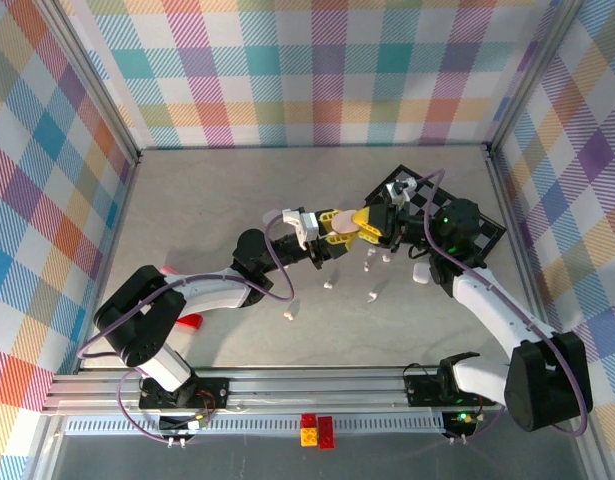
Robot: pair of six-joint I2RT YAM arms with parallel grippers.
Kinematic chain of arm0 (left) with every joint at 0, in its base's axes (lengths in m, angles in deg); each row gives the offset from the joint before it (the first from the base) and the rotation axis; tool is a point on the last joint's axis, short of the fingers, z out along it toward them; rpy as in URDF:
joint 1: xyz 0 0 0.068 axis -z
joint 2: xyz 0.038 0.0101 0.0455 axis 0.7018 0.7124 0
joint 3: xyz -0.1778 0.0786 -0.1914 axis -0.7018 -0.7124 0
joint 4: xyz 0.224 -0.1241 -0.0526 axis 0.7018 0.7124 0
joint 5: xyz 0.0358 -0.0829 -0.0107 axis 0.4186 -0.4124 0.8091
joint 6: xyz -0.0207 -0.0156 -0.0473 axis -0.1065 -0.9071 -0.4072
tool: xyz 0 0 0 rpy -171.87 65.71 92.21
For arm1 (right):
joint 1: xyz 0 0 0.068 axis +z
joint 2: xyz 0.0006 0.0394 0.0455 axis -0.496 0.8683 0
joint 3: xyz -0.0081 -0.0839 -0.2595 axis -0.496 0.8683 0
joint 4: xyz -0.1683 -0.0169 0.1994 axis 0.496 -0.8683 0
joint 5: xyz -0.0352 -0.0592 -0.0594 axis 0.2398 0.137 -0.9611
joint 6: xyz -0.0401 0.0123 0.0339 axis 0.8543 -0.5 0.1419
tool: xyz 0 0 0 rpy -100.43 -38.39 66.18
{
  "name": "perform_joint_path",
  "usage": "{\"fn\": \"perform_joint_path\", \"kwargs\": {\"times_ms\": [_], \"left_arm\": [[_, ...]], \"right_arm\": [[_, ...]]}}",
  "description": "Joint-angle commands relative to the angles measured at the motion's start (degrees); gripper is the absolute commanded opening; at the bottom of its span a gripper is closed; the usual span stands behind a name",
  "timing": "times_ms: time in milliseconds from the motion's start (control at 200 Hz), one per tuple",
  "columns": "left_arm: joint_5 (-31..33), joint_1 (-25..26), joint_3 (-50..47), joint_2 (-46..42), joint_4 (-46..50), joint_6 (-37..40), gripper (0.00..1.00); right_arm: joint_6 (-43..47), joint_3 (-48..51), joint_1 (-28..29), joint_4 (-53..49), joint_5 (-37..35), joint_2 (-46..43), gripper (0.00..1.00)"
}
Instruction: Insert the wireless bluetooth earbuds into the charging case
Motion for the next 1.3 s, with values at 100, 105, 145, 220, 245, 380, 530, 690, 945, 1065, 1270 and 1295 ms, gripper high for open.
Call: {"fn": "perform_joint_path", "kwargs": {"times_ms": [100, 105, 145, 220, 245, 380, 530, 690, 945, 1065, 1270, 1295], "left_arm": [[-1.8, 0.0, 1.1, -0.5, -3.0, 0.0, 0.44], [-1.8, 0.0, 1.1, -0.5, -3.0, -0.1, 0.44], [-1.8, -0.1, 1.1, -0.5, -3.0, -0.1, 0.46], [-1.9, 0.0, 1.2, -0.4, -3.0, -0.2, 0.46], [-1.9, 0.0, 1.1, -0.3, -3.1, -0.2, 0.46], [-2.4, -0.1, 1.3, -0.1, -3.0, -0.3, 0.42], [-2.3, 0.0, 1.3, 0.2, -3.1, -0.1, 0.46], [-2.4, 0.0, 1.6, 0.4, -3.1, -0.3, 0.49], [-2.5, 0.0, 1.3, -0.1, -3.1, -0.2, 0.44], [-2.7, 0.0, 1.6, -0.2, -3.1, -0.5, 0.42], [-2.8, -0.1, 2.0, -0.2, -3.1, -0.9, 0.45], [-2.8, -0.1, 2.0, -0.2, -3.1, -0.9, 0.45]], "right_arm": [[6.3, -1.7, -0.3, -7.3, -0.4, -1.6, 0.11], [6.3, -1.7, -0.3, -7.3, -0.4, -1.6, 0.11], [6.3, -1.7, -0.4, -7.1, -0.5, -1.7, 0.11], [6.1, -1.6, -0.3, -6.9, -0.6, -1.7, 0.10], [6.1, -1.6, -0.3, -6.8, -0.6, -1.7, 0.10], [5.8, -1.4, -0.3, -6.5, -0.6, -1.6, 0.10], [1.6, -0.9, -0.3, 0.5, -1.1, -0.8, 0.09], [-2.1, -0.3, -0.3, 5.2, -1.6, 0.4, 0.08], [-0.9, -0.3, -0.4, 2.9, -1.6, 0.1, 0.08], [2.1, -0.8, -0.4, -1.1, -1.2, -0.7, 0.08], [3.2, -0.3, -0.3, -2.5, -1.5, -0.4, 0.08], [3.1, -0.2, -0.4, -2.2, -1.4, -0.4, 0.08]]}}
